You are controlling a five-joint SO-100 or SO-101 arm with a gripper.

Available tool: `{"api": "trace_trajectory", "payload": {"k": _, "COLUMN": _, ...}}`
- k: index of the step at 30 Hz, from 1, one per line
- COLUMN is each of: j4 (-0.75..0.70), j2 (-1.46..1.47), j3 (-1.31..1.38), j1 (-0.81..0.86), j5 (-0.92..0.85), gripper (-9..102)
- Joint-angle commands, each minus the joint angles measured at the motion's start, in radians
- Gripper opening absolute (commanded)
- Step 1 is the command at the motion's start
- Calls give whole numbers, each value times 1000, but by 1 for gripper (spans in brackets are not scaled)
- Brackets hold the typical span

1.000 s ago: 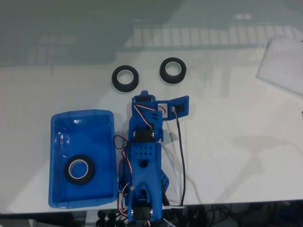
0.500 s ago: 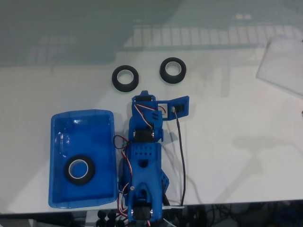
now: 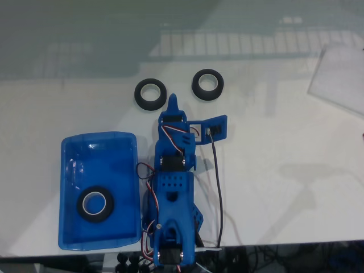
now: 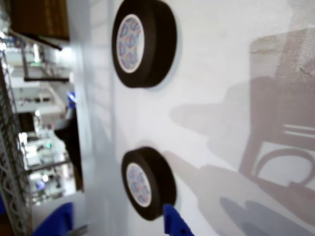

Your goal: Grasp all tape and put them in the bin.

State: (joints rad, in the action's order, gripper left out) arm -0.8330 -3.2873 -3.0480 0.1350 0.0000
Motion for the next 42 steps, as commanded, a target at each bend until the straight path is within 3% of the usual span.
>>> {"api": "trace_trajectory", "payload": {"k": 1, "j4": 15, "j2": 97, "j3": 121, "j1": -12, "j5": -14, "gripper": 28}}
{"api": "trace_trajectory", "payload": {"k": 8, "j4": -2, "j2": 637, "j3": 534, "j1": -107, "j5": -43, "gripper": 32}}
{"api": "trace_trajectory", "payload": {"k": 16, "j4": -57, "j2": 1207, "j3": 851, "j1": -160, "j5": -310, "gripper": 32}}
{"api": "trace_trajectory", "payload": {"k": 21, "j4": -175, "j2": 1404, "j3": 996, "j1": -167, "j5": -365, "gripper": 31}}
{"api": "trace_trajectory", "payload": {"k": 31, "j4": -227, "j2": 1641, "j3": 1177, "j1": -160, "j5": -362, "gripper": 30}}
{"api": "trace_trajectory", "payload": {"k": 42, "j4": -394, "j2": 1904, "j3": 1460, "j1": -158, "j5": -357, "gripper": 25}}
